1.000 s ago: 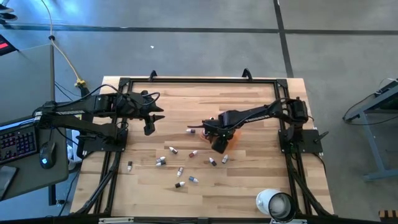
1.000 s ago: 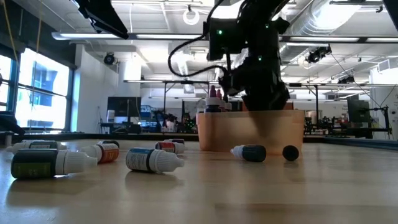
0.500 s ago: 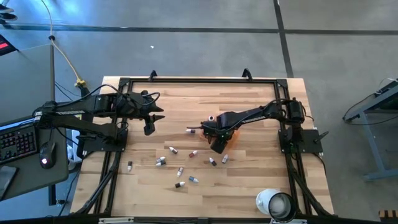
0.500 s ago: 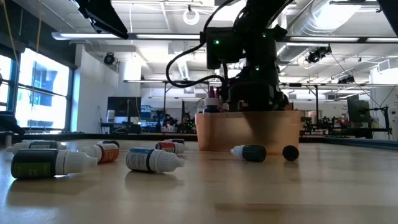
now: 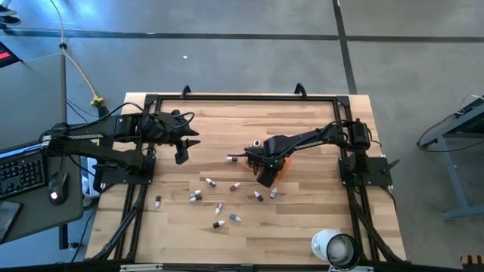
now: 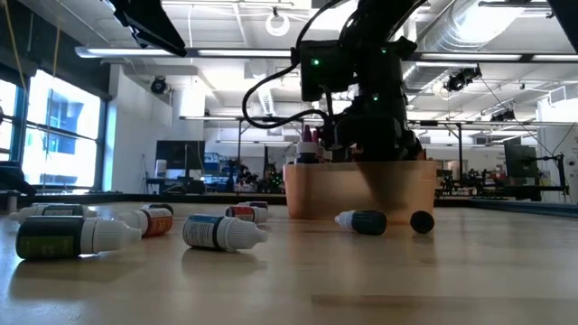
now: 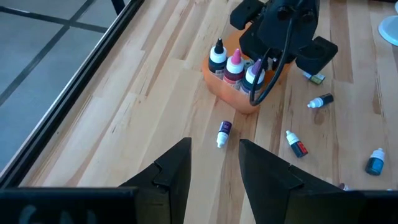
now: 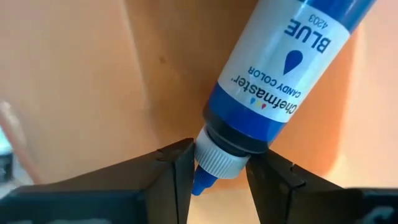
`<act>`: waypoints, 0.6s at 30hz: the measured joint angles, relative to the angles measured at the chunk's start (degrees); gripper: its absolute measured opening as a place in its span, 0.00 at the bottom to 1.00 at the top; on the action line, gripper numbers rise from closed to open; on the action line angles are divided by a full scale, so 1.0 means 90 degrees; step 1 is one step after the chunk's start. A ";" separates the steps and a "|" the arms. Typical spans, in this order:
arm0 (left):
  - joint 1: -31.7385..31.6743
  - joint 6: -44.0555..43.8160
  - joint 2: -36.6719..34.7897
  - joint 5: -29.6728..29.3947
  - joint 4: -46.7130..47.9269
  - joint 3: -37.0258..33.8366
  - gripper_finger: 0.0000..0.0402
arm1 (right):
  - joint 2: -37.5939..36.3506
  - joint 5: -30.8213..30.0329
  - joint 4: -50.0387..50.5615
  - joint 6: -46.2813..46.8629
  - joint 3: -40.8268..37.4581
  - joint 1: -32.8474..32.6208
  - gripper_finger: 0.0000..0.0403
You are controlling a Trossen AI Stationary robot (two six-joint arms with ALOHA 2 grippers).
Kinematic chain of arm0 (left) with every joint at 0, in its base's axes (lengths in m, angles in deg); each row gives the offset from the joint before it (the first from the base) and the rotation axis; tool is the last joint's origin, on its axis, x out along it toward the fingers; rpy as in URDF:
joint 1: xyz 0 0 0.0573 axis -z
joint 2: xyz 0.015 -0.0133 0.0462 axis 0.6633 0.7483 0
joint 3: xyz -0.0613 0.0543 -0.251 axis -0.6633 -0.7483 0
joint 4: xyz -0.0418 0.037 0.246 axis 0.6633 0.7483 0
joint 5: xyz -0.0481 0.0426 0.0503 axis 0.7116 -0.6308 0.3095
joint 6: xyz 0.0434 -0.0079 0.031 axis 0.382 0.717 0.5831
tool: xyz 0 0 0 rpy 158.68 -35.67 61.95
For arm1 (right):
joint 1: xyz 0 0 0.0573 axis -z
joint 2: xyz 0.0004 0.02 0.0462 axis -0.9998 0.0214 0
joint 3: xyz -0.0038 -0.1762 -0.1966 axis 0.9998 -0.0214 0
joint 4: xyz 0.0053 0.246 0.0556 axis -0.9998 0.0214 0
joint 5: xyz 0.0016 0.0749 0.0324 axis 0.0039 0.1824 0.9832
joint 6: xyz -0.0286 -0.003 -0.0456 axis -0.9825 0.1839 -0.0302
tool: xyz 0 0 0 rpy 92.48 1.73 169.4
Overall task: Pick & Place food coloring
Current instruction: Adjust the big blue food coloring bottle
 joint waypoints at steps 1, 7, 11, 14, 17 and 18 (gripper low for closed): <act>0.0000 -0.0001 -0.0001 0.0000 0.0000 0.0000 0.33 | 0.0000 0.0004 0.0072 -0.0028 0.0000 0.0000 0.29; 0.0000 0.0001 0.0001 0.0000 -0.0002 0.0000 0.33 | -0.0011 0.0108 0.0441 -0.0069 0.0000 0.0000 0.29; 0.0000 -0.0002 0.0001 0.0000 -0.0014 0.0000 0.33 | -0.0217 0.0247 0.0512 -0.0131 0.0000 0.0000 0.29; 0.0000 -0.0002 0.0001 0.0000 -0.0068 0.0000 0.33 | -0.0549 0.0252 0.0544 -0.0131 0.0000 -0.0002 0.29; 0.0000 -0.0002 0.0002 0.0000 -0.0135 0.0000 0.33 | -0.0947 0.0356 0.0605 -0.0144 0.0000 0.0010 0.30; 0.0000 -0.0002 0.0003 0.0000 -0.0172 0.0000 0.33 | -0.1082 0.0391 0.0650 -0.0163 0.0000 0.0010 0.30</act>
